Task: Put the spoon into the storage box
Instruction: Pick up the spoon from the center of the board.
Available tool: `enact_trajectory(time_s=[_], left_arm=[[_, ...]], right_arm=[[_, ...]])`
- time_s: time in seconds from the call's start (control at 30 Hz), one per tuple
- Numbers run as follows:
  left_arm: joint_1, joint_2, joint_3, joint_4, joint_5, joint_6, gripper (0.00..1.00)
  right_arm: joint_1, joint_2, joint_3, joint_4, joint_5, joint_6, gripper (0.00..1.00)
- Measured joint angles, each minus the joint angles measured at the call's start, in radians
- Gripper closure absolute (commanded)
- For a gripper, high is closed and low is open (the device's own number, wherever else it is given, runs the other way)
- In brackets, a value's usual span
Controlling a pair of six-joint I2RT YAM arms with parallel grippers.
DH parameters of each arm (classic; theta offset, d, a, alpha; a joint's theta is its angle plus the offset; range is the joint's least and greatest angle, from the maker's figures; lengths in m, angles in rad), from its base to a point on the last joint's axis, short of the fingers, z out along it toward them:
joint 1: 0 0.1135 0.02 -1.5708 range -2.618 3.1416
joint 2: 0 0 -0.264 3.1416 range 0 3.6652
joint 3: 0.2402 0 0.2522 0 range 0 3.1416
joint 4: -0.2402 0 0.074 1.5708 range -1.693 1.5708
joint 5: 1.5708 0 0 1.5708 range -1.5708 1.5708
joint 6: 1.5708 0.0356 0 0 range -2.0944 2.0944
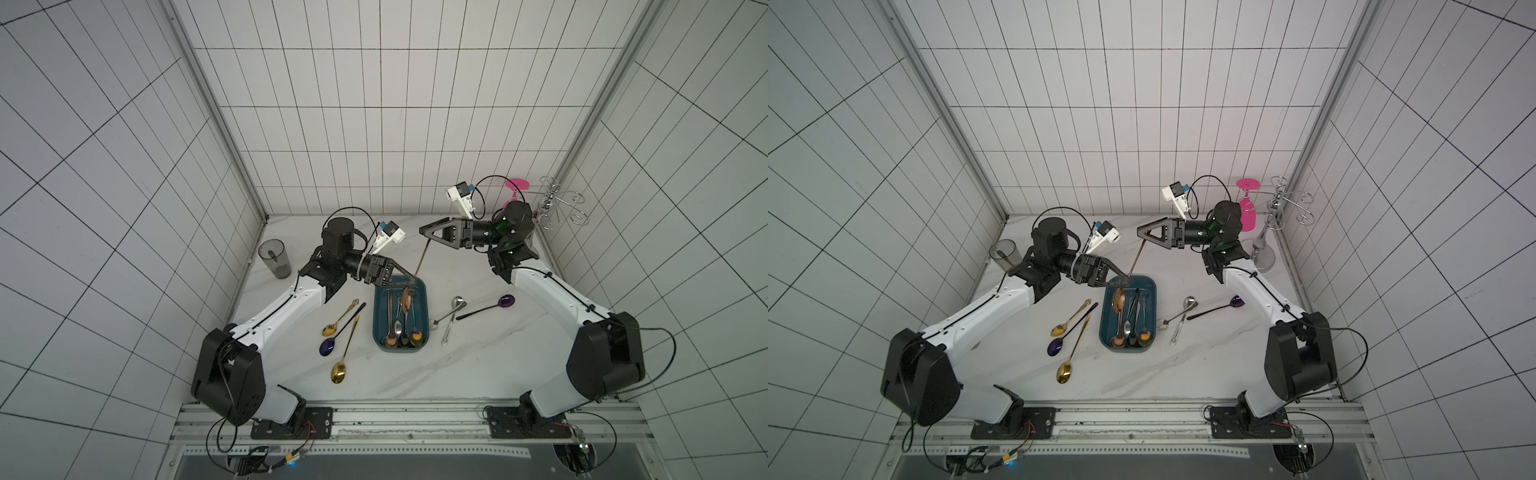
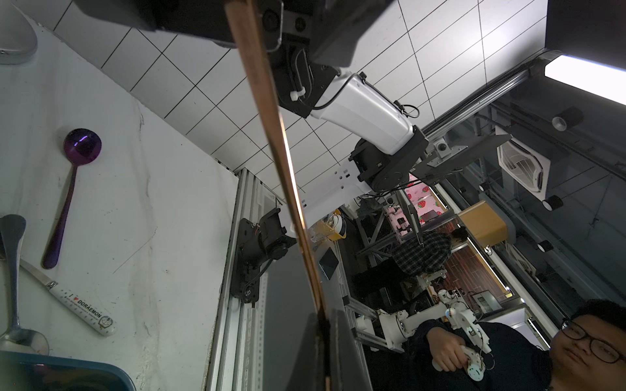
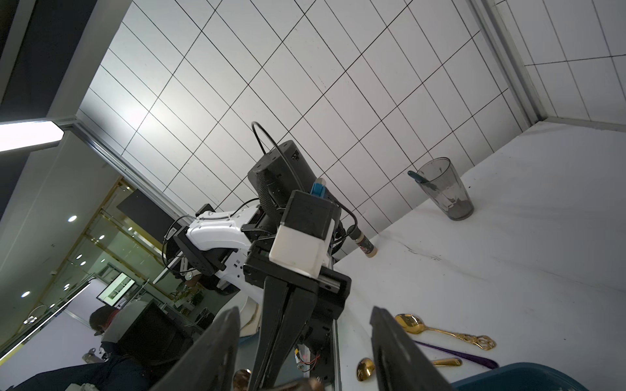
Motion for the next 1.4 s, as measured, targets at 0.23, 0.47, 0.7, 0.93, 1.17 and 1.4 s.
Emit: enact_trajectory(time_s=[0.23,0.47,0.7,0.93,1.17,1.4], left_arm=[[-0.001,0.0,0.003,-0.003,0.01,-0.004,1.0],[-0.001,0.0,0.005,-0.006,0.011,-0.005,1.0],[0.008,0.0,0.008,-0.005,0.015,0.025,1.0],[0.013,0.0,0.007,-0.057,-0.003,0.048,0.52],[0.129,-0.07,-0.006,-0.164,-0.058,0.128,0.11],[0.288,-0.147,-0.011,-0.369,-0.183,0.289,0.02]], right_arm=[[0.006,0.0,0.0,0.004,-0.012,-0.008,0.56],[0.006,0.0,0.0,0.003,-0.023,-0.016,0.87],[0.006,-0.003,0.03,-0.016,-0.037,0.035,1.0],[0.006,-0.006,0.031,-0.056,-0.04,-0.007,1.0],[0.006,-0.01,0.031,-0.332,-0.018,-0.278,1.0],[0.039,0.005,0.082,-0.782,0.061,-0.668,1.0]])
